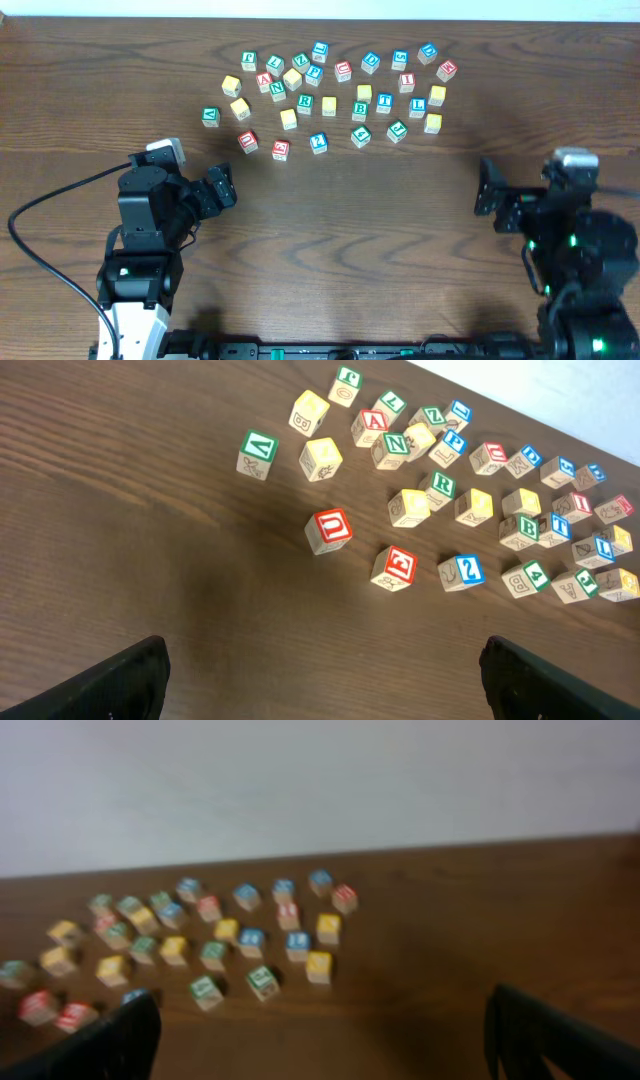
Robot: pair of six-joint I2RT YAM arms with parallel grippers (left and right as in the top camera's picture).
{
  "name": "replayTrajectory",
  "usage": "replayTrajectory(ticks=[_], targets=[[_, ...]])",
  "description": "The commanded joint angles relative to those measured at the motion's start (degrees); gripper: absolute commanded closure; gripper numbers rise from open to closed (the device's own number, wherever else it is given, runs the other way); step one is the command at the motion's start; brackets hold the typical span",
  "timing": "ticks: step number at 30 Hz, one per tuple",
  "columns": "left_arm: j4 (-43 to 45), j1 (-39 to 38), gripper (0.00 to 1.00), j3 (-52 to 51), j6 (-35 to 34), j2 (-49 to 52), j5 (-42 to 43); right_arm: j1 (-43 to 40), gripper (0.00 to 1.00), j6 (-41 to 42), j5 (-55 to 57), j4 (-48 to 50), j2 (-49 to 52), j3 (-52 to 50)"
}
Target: Spell out ROBOT
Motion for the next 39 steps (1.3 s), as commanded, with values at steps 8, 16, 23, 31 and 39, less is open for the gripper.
replayTrajectory(ticks=[8, 16, 23, 31, 39], targets=[[-1.38, 0.42, 0.03, 0.52, 0.52, 0.44, 0.13, -0.85, 0.01, -1.2, 0.42, -3.19, 16.04, 5.75], [2.05, 1.36, 0.02, 0.98, 0.59, 0.74, 0.55, -4.15, 0.01, -0.83, -4.9, -3.21, 25.7, 8.02], [-1.22, 5.44, 0.02, 12.52, 2.03, 10.6, 3.65, -9.7, 0.01, -0.87, -9.68, -2.23, 33.44, 14.32], [-1.51, 5.44, 0.02, 19.8, 4.35, 24.44, 12.66, -10.21, 0.01, -0.81, -26.6, 4.22, 36.37, 14.75], [-2.05, 5.44, 0.02, 19.76, 4.17, 24.65, 13.2, -9.94, 0.01, 8.37, -27.28, 9.64, 36.39, 14.75]])
